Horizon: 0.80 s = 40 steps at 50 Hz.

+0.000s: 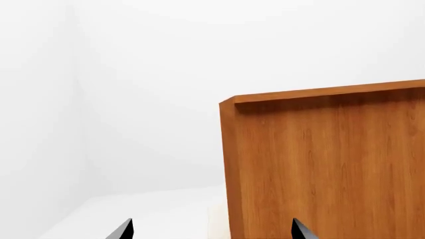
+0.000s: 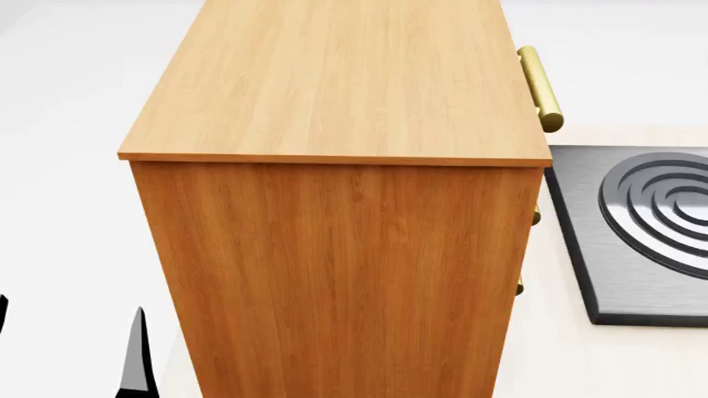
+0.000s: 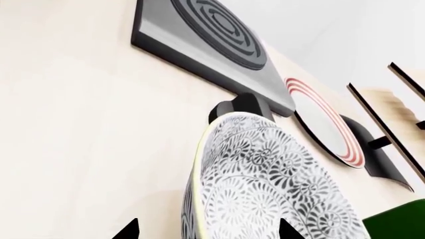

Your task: Put the bowl on the top of the cabinet.

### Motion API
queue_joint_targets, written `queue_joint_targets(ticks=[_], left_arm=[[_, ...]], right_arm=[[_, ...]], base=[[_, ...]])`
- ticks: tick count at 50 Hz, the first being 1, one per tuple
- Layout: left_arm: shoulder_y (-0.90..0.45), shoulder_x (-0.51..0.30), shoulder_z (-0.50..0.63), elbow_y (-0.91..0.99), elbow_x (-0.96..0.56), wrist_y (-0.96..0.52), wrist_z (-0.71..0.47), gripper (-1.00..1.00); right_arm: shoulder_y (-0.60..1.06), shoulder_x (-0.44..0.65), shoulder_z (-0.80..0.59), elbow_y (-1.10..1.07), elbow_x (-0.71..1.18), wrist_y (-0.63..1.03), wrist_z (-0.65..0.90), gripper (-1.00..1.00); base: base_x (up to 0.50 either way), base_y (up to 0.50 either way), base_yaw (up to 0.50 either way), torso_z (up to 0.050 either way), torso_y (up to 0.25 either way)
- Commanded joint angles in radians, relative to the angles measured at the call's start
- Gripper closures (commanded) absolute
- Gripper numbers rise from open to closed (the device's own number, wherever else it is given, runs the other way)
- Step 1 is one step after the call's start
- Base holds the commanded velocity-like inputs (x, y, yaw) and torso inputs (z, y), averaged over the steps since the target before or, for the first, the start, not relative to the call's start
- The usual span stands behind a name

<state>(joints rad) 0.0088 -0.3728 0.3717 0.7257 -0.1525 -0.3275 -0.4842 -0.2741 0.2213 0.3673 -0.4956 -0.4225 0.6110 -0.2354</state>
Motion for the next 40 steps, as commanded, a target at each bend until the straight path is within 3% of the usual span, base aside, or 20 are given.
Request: queue_joint_targets(ticks=[1, 33, 34, 40], left_arm=[[0.000, -0.003, 0.000, 0.004, -0.004, -0.003, -0.004, -1.00], [-0.003, -0.009, 0.003, 0.002, -0.010, 0.000, -0.013, -1.00], [-0.003, -0.010, 0.003, 0.000, -0.010, 0.001, -0.013, -1.00], [-0.002, -0.011, 0.005, 0.005, -0.010, -0.001, -0.015, -1.00]], right_arm=[[0.004, 0.004, -0.003, 0.009, 0.003, 0.006, 0.006, -1.00], [0.021, 0.014, -0.024, 0.045, 0.012, 0.012, 0.026, -1.00], [0.020, 0.015, -0.026, 0.048, 0.007, 0.007, 0.033, 1.00], [0.016, 0.015, -0.027, 0.025, 0.008, 0.013, 0.029, 1.00]], base=[[0.00, 0.00, 0.00, 0.000, 0.000], [0.00, 0.00, 0.00, 0.000, 0.000], [0.00, 0.00, 0.00, 0.000, 0.000], [0.00, 0.00, 0.00, 0.000, 0.000]])
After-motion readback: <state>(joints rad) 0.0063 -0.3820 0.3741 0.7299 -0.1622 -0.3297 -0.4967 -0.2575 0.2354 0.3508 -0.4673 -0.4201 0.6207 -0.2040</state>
